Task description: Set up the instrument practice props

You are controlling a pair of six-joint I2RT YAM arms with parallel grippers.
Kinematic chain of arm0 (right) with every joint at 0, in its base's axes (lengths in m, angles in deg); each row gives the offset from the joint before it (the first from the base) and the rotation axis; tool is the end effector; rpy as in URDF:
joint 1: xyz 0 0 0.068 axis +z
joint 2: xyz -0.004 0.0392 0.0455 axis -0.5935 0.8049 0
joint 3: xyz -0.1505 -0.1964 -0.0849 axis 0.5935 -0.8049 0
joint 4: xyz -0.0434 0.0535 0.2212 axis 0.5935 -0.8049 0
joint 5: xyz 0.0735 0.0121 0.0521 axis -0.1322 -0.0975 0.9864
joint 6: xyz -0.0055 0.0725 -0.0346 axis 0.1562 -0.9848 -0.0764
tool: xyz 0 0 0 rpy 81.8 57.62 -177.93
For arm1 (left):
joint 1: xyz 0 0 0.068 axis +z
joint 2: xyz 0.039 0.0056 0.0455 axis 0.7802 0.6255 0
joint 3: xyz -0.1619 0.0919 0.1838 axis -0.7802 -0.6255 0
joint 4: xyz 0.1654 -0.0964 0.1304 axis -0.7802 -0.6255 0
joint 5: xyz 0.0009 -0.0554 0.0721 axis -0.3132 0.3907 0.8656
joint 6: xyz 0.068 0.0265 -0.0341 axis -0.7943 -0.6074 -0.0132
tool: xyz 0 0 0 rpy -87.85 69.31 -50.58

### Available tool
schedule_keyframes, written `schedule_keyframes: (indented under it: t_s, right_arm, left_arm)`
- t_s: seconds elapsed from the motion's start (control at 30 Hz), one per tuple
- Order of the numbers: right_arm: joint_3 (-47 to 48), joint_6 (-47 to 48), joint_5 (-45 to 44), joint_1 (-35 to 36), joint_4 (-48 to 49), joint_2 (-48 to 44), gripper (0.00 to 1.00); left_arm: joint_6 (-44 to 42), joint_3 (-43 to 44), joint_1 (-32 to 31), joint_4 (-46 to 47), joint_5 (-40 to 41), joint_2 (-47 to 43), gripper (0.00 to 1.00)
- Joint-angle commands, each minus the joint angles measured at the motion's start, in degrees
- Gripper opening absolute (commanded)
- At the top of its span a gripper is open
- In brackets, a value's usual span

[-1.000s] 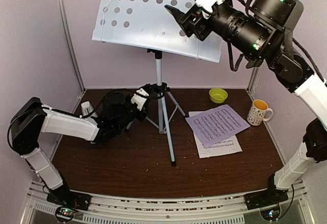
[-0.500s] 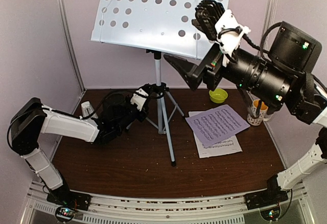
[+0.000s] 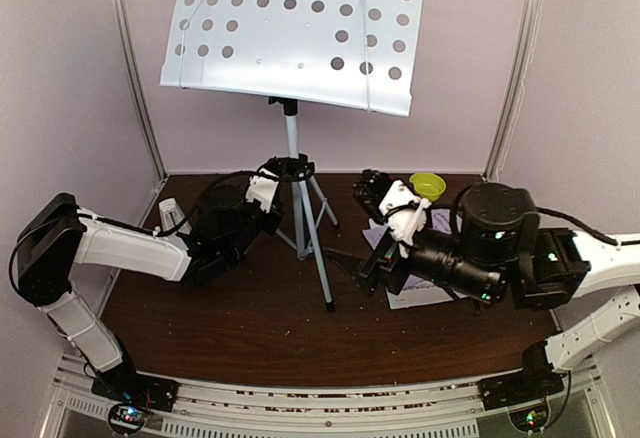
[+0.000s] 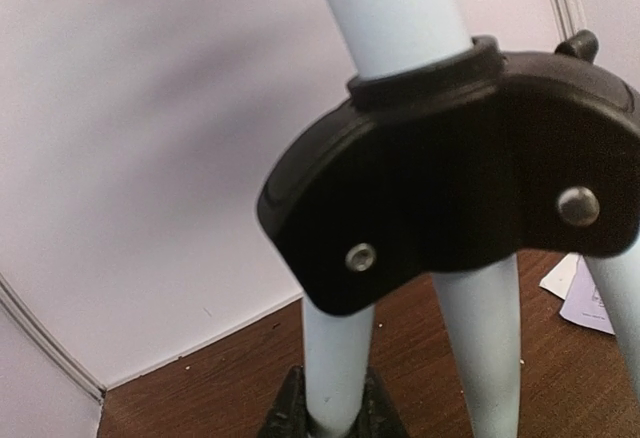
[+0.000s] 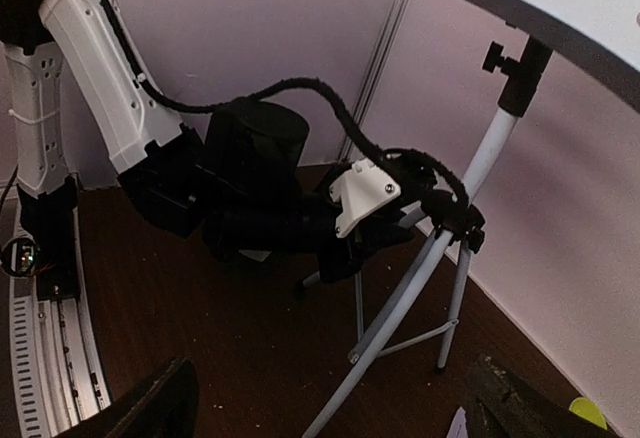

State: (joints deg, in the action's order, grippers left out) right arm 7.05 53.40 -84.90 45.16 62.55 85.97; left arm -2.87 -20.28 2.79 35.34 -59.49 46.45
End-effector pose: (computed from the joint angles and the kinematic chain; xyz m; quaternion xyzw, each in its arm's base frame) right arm 0.0664 0.2655 0.3736 -0.4505 0.5938 0.2456 0.6198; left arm 0.2634 -0.2468 0.2497 0.1991 0.6860 -0.0403 0.6987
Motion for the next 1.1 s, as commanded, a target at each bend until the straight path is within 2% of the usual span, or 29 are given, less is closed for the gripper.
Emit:
schedule_keyframes:
  t_s: [0.0,0.3,0.57,0.7,0.9,1.07]
  right_arm:
    - [-2.9,-9.6,0.4,-3.4,3.2,3.6,0.93]
    - [-9.0,-18.4,10.9,-13.5,13.7,9.2,0.89]
    - [-2.4,-15.6,16.4,-17.6,16.5,21.1,0.79]
    - [2.4,-15.3,16.5,-18.4,17.2,26.6,0.76]
    - [7.5,-17.1,13.1,-19.4,17.6,32.5,0.66]
    - [8.4,-18.7,10.5,-20.6,19.8,35.5,0.59]
  left_arm:
    - [6.6,-3.4,0.5,-9.4,12.5,0.6,0.0]
    - [9.0,-3.4,-0.2,-11.8,15.5,-0.4,0.0]
    - [12.6,-1.8,-1.4,-15.4,17.2,0.5,0.0]
    - [14.3,-1.7,-1.8,-16.3,16.7,0.7,0.0]
    - [14.9,-1.9,-1.9,-16.9,15.8,0.8,0.0]
    - [14.9,-1.9,-2.0,-16.8,15.4,0.6,0.0]
